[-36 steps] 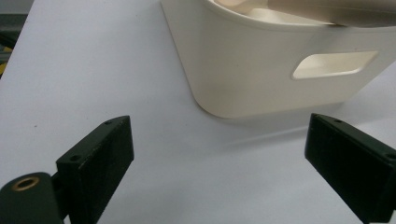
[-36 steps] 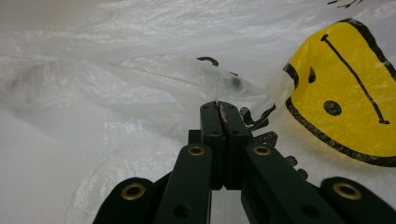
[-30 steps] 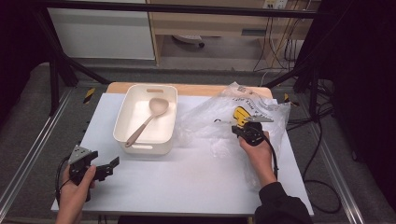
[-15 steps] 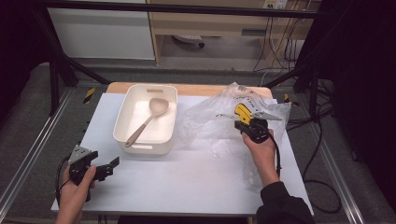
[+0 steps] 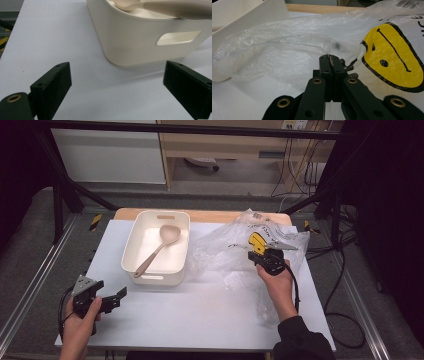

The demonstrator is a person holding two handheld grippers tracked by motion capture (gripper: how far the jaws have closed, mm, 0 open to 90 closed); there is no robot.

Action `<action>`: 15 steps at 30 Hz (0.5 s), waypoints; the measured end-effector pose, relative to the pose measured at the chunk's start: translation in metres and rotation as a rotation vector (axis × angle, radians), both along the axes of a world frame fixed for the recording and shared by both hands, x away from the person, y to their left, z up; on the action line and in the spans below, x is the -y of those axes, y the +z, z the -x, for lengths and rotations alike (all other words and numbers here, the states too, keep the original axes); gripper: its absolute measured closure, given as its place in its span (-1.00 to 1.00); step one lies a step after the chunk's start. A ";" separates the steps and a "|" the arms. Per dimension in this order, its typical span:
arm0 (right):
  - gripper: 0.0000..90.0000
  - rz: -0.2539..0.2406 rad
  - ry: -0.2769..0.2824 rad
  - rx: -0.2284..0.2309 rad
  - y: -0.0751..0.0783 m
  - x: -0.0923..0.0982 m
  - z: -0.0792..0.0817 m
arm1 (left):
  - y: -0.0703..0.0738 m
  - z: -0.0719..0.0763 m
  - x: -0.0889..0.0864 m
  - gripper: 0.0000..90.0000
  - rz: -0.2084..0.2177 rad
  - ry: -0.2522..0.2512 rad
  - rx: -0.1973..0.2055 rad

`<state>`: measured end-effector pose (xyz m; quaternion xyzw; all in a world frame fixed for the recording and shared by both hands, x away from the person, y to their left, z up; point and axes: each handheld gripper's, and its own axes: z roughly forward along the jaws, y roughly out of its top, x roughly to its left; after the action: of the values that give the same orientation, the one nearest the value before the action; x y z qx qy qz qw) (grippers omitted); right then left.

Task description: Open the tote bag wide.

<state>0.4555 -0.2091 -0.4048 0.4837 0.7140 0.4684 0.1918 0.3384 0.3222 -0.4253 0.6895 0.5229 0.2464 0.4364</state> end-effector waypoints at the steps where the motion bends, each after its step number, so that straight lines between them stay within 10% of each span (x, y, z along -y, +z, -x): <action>1: 1.00 0.001 0.001 -0.005 0.000 -0.002 0.002 | 0.001 0.000 0.000 -0.83 0.002 -0.001 0.003; 15: 1.00 0.016 0.034 -0.024 -0.002 -0.012 0.011 | 0.032 0.010 0.007 -0.83 0.066 -0.039 0.105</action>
<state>0.4449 -0.1974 -0.4072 0.4753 0.7281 0.4602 0.1792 0.3280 0.3155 -0.3931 0.6711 0.4935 0.2562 0.4903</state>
